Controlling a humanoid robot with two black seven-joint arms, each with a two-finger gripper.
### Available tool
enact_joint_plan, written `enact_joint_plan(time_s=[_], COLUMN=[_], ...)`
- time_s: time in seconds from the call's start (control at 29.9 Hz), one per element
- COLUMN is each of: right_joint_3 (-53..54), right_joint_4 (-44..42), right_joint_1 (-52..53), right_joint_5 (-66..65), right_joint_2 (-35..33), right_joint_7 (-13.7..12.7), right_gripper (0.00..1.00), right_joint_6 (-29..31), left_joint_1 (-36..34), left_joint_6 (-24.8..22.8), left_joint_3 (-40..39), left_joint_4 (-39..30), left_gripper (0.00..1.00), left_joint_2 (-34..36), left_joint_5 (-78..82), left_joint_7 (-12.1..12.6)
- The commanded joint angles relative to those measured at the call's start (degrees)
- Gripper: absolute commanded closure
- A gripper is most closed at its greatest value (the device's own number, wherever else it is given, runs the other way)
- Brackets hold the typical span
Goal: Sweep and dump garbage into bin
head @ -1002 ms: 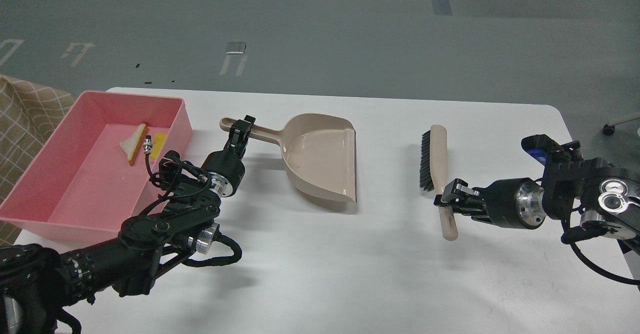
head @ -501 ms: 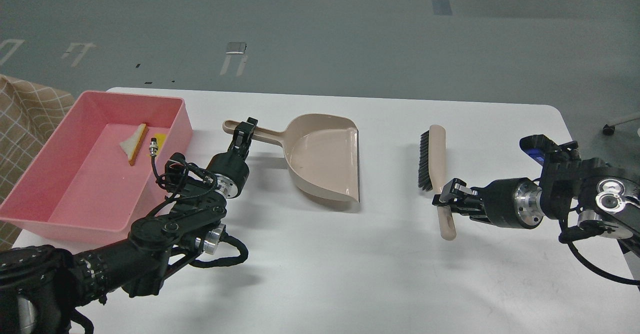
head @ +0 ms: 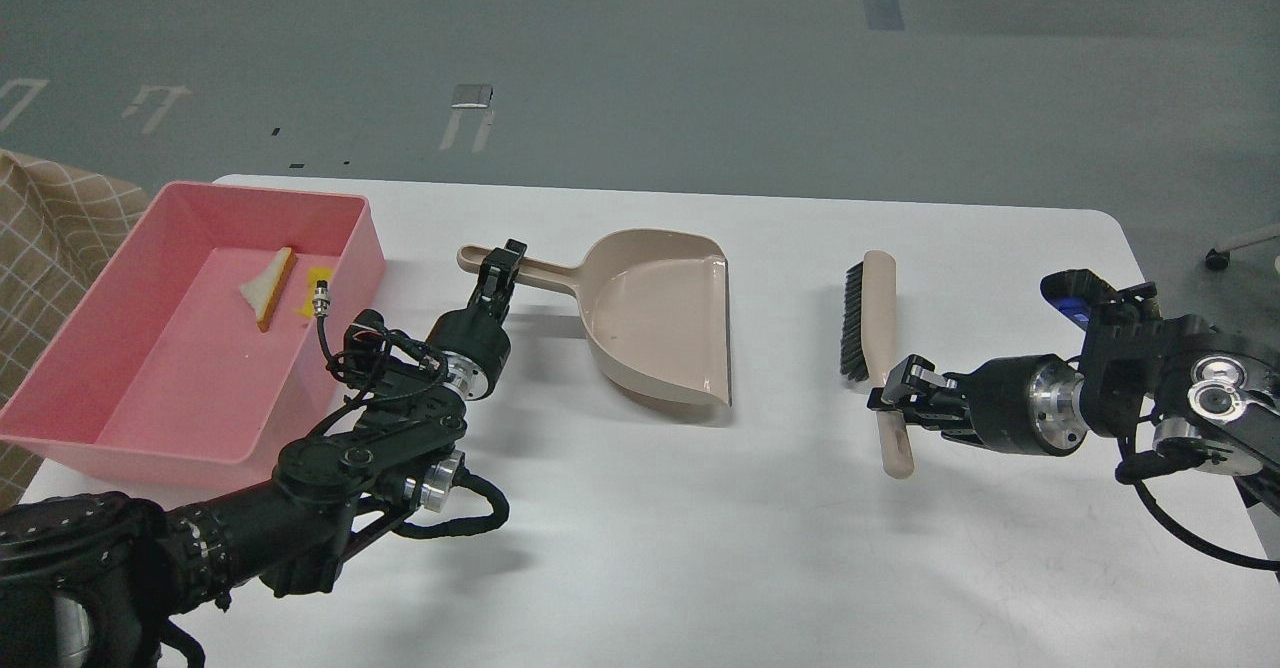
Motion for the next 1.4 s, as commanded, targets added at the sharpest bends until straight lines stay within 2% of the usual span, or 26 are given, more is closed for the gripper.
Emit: enact_joint_plan(time_s=[0.0, 0.03, 0.07, 0.1, 0.13, 0.17, 0.27, 0.3, 0.43, 0.47, 0.84, 0.94, 1.37], right_joint_3=[0.09, 0.00, 0.00, 0.09, 0.09, 0.09, 0.00, 0.00, 0.18, 0.26, 0.44, 0.53, 0.79], right_joint_4=[0.04, 0.04, 0.04, 0.04, 0.04, 0.04, -0.05, -0.05, -0.05, -0.05, 0.48, 0.56, 1.53], right_joint_1=[0.00, 0.00, 0.00, 0.00, 0.00, 0.00, 0.96, 1.14, 1.23, 1.23, 1.49, 2.72, 3.86], right_joint_5=[0.09, 0.09, 0.09, 0.09, 0.09, 0.09, 0.00, 0.09, 0.09, 0.09, 0.18, 0.27, 0.27], right_joint_2=[-0.08, -0.08, -0.08, 0.00, 0.00, -0.08, 0.00, 0.00, 0.00, 0.00, -0.08, 0.09, 0.09], right_joint_7=[0.00, 0.00, 0.00, 0.00, 0.00, 0.00, 0.00, 0.00, 0.00, 0.00, 0.00, 0.00, 0.00], right_gripper=[0.73, 0.72, 0.71, 0.69, 0.68, 0.65, 0.54, 0.47, 0.31, 0.24, 0.22, 0.20, 0.19], right_joint_6=[0.00, 0.00, 0.00, 0.00, 0.00, 0.00, 0.00, 0.00, 0.00, 0.00, 0.00, 0.00, 0.00], left_joint_1=[0.07, -0.01, 0.07, 0.07, 0.07, 0.07, -0.01, -0.01, 0.07, 0.07, 1.13, 1.83, 5.61], left_joint_6=[0.00, 0.00, 0.00, 0.00, 0.00, 0.00, 0.00, 0.00, 0.00, 0.00, 0.00, 0.00, 0.00], left_joint_3=[-0.09, -0.09, -0.09, -0.09, -0.09, -0.09, -0.09, -0.17, -0.17, -0.17, -0.09, -0.09, 0.09], left_joint_4=[0.00, 0.00, 0.00, 0.09, 0.09, 0.09, 0.35, 0.35, 0.18, 0.09, -3.42, -6.49, -20.73], left_gripper=[0.69, 0.58, 0.51, 0.37, 0.37, 0.29, 0.20, 0.18, 0.06, 0.03, 0.02, 0.02, 0.02], left_joint_2=[0.01, 0.01, 0.01, 0.01, 0.01, 0.01, 0.01, 0.01, -0.07, -0.07, 1.33, 2.82, 11.70], left_joint_5=[-0.08, -0.17, -0.26, -0.35, -0.35, -0.35, -0.26, -0.35, -0.61, -0.70, -0.70, -0.70, -0.61], left_joint_7=[0.00, 0.00, 0.00, 0.00, 0.00, 0.00, 0.00, 0.00, 0.00, 0.00, 0.00, 0.00, 0.00])
